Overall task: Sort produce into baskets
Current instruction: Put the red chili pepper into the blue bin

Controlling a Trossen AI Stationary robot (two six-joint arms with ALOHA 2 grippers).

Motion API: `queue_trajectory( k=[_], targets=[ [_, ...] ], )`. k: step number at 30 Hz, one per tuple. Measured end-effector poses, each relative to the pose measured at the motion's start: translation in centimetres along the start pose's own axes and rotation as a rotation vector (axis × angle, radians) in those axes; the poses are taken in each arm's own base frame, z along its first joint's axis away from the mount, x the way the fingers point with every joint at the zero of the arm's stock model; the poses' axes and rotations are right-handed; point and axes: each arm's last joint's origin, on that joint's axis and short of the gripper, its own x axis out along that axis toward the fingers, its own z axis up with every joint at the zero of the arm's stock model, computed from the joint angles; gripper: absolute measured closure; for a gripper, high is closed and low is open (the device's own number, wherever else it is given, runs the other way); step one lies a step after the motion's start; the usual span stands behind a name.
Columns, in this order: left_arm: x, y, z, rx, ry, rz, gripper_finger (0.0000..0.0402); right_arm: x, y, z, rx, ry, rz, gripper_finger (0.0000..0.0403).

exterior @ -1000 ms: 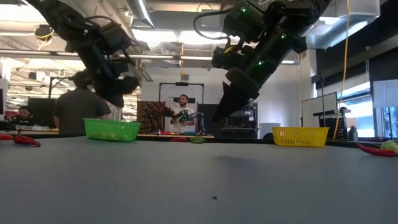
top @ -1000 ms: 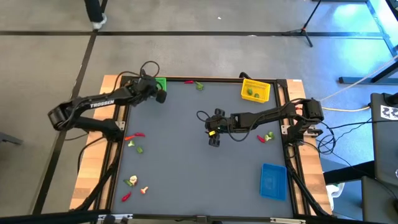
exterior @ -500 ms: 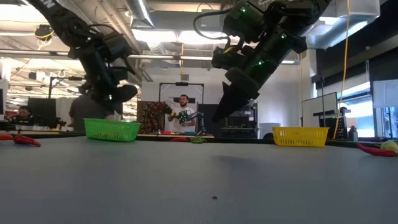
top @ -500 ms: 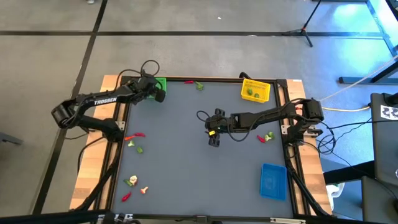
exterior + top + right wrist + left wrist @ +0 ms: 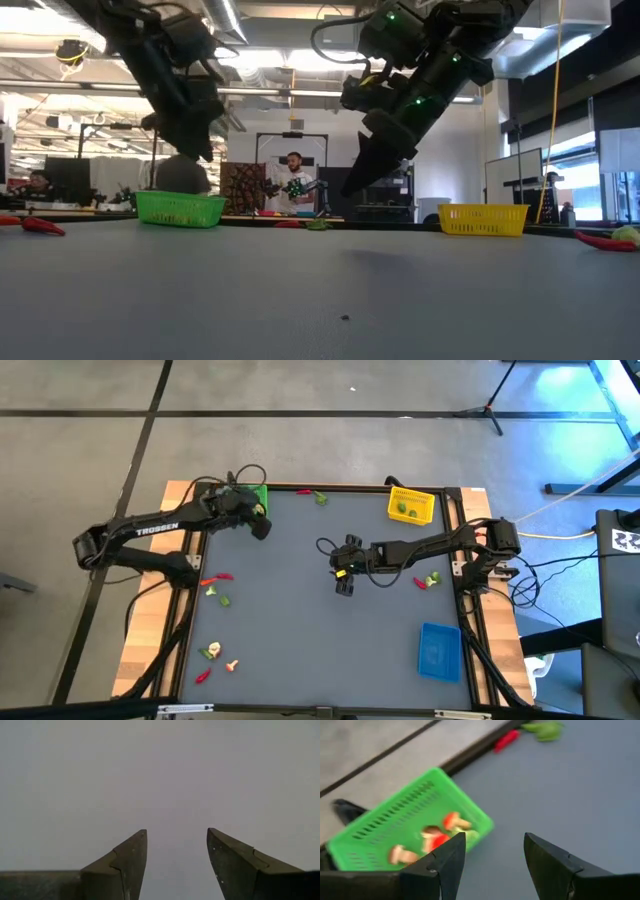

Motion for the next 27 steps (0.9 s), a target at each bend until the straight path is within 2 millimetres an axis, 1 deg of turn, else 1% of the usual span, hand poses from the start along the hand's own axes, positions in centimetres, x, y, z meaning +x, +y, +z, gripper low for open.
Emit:
queue_trajectory(
  k=[5,12,14,19,21,24,27],
  targets=[
    [-1.4,-1.7,-1.2,0.059,0.063,-0.111,0.0204,0.0,0.0,0.0,0.0,0.0,0.0,0.0198],
    [-2.8,-3.6,-3.8,0.172,0.222,-0.162,0.0204,0.0,0.0,0.0,0.0,0.0,0.0,0.0198],
    [-3.2,-4.0,-4.4,0.174,0.268,-0.187,0.0204,0.0,0.0,0.0,-0.001,0.0,0.0,0.0198],
    [-3.9,-5.2,-5.1,0.143,0.312,-0.27,0.0204,0.0,0.0,0.0,-0.001,0.0,0.0,0.0198],
    [-4.1,-5.4,-5.5,0.152,0.348,-0.27,0.0204,0.0,0.0,0.0,-0.001,0.0,0.0,0.0198],
    [-4.2,-5.2,-6.4,0.159,0.437,-0.224,0.0204,0.0,0.0,0.0,-0.001,0.0,0.0,0.0198],
    [-4.0,-5.0,-7.4,0.176,0.576,-0.176,0.0204,0.0,0.0,0.0,-0.001,0.0,0.0,0.0198]
  ],
)
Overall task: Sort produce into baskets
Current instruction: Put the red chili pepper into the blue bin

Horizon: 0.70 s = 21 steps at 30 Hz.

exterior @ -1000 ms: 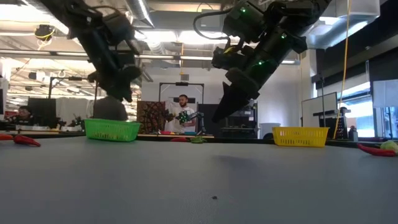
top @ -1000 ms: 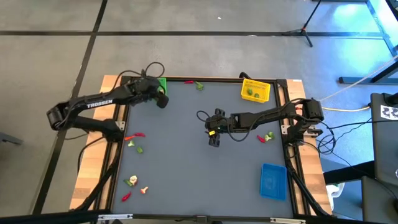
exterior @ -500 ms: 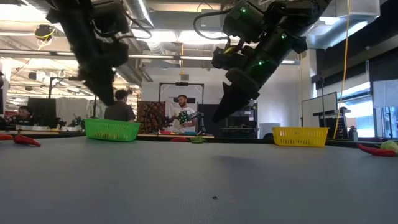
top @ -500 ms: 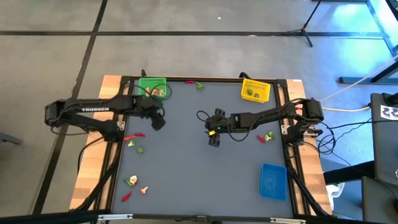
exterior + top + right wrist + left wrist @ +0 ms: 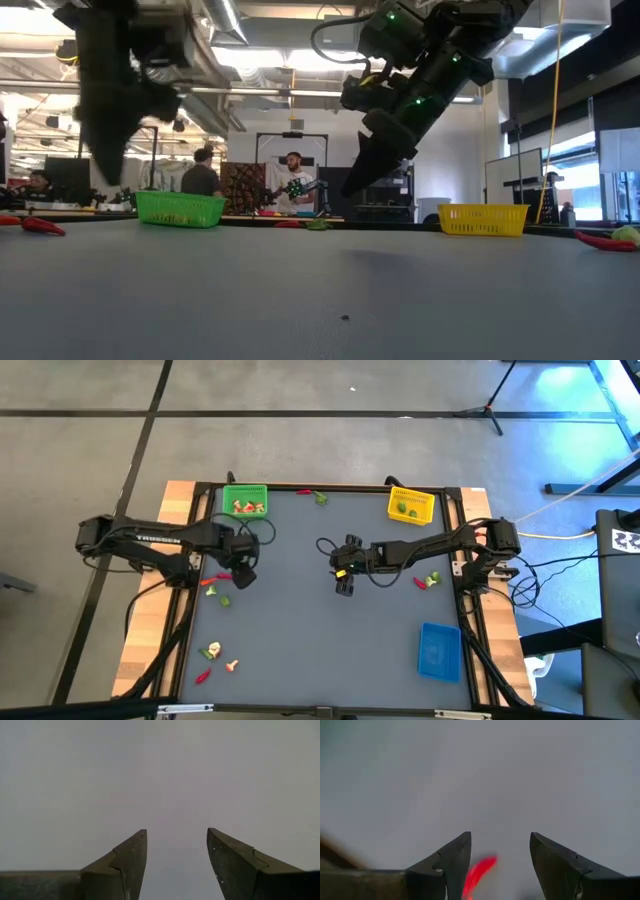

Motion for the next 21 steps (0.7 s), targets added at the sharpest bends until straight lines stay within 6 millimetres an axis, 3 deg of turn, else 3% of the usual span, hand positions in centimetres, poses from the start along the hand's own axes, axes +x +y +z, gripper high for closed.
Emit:
queue_trajectory(
  k=[9,21],
  targets=[
    [3.0,-0.2,-0.5,0.094,0.343,0.156,0.0204,0.0,0.0,0.0,0.0,0.0,0.0,0.0198],
    [6.3,-0.7,-0.5,0.148,0.469,0.167,0.0204,0.0,0.0,0.0,-0.027,0.001,0.0,0.0198]
  ],
)
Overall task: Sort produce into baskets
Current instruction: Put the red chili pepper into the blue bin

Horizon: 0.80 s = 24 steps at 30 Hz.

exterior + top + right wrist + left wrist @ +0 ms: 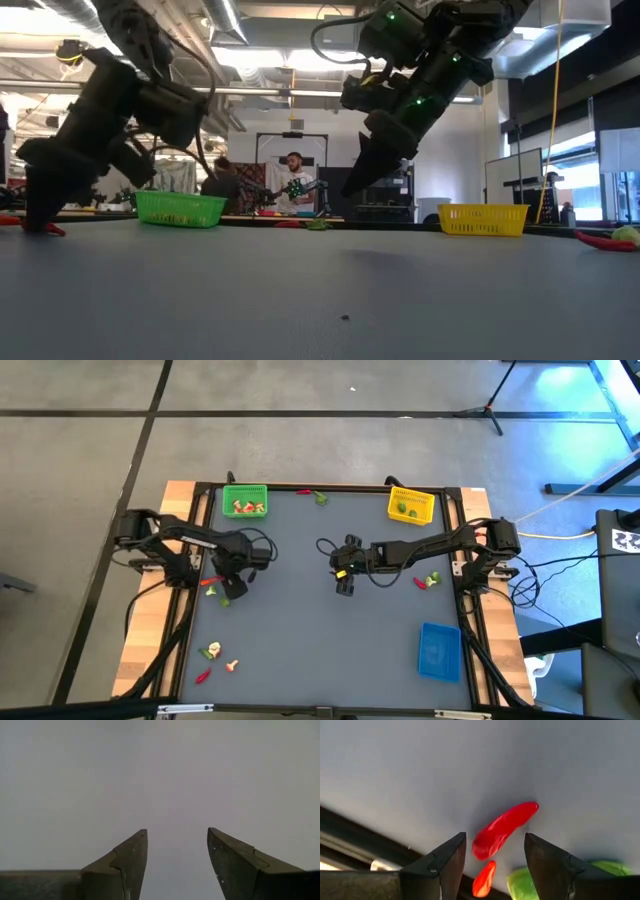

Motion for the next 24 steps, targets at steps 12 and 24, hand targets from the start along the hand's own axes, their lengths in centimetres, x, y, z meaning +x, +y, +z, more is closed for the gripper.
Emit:
queue_trajectory(
  k=[12,24],
  targets=[
    [1.14,-0.28,0.33,0.028,0.009,-0.024,0.03,-0.01,0.0,0.1,0.0,-0.009,0.0,0.0198],
    [0.3,-0.18,-0.2,0.062,-0.096,-0.018,0.0385,-0.22,-0.03,-0.36,-0.037,0.042,0.006,0.0198]
  ],
)
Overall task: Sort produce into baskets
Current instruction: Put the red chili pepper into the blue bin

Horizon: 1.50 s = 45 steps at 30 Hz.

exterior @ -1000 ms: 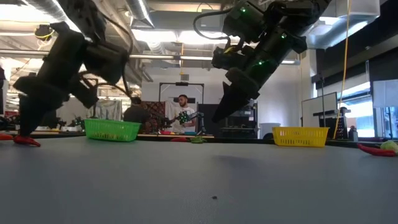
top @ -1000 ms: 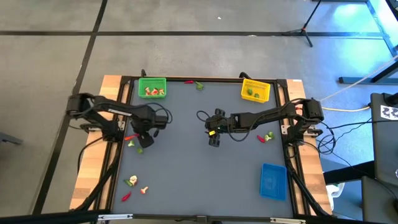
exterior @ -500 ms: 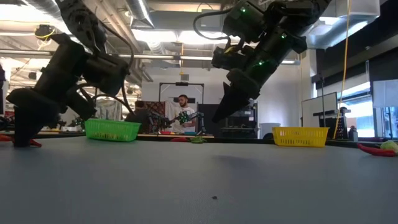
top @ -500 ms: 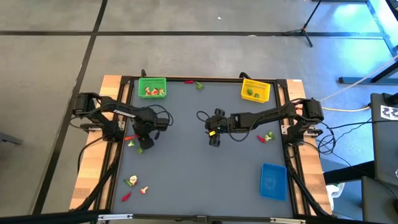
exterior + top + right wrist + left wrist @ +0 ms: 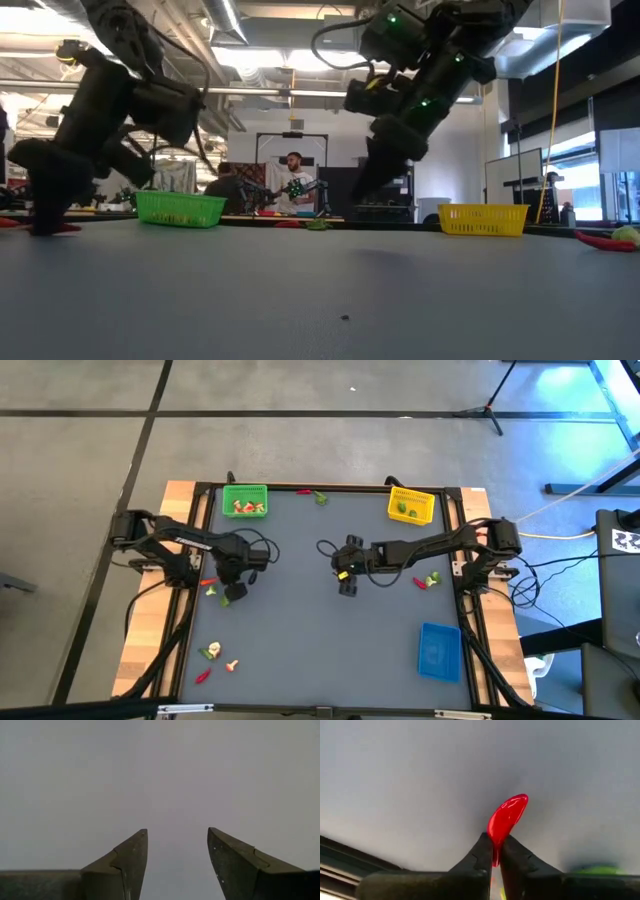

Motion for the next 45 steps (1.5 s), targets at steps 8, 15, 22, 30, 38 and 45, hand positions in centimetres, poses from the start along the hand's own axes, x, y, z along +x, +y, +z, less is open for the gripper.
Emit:
queue_trajectory(
  k=[8,15,22,30,38,45],
  targets=[
    [-2.8,-0.3,-0.7,-0.092,-0.281,-0.091,0.0376,-1.8,-0.2,-0.4,-0.058,0.068,0.02,0.0198],
    [-6.3,-1.5,-0.1,-0.024,-0.683,-0.278,0.0372,-3.7,-0.6,-0.2,-0.041,-0.039,0.012,0.0198],
    [-8.9,-2.8,1.1,0.066,-0.992,-0.381,0.0368,-4.9,-0.7,1.8,-0.012,-0.256,0.051,0.0198],
    [-10.1,-3.4,2.0,0.093,-1.151,-0.405,0.0367,-5.5,-0.5,4.0,0.031,-0.509,0.157,0.0198],
    [-10.1,-3.8,2.7,0.123,-1.192,-0.397,0.0367,-4.4,-0.2,4.7,0.023,-0.61,0.197,0.0198],
    [-10.7,-3.8,3.4,0.13,-1.275,-0.393,0.0366,-3.6,0.1,5.2,0.021,-0.7,0.218,0.0198]
  ],
)
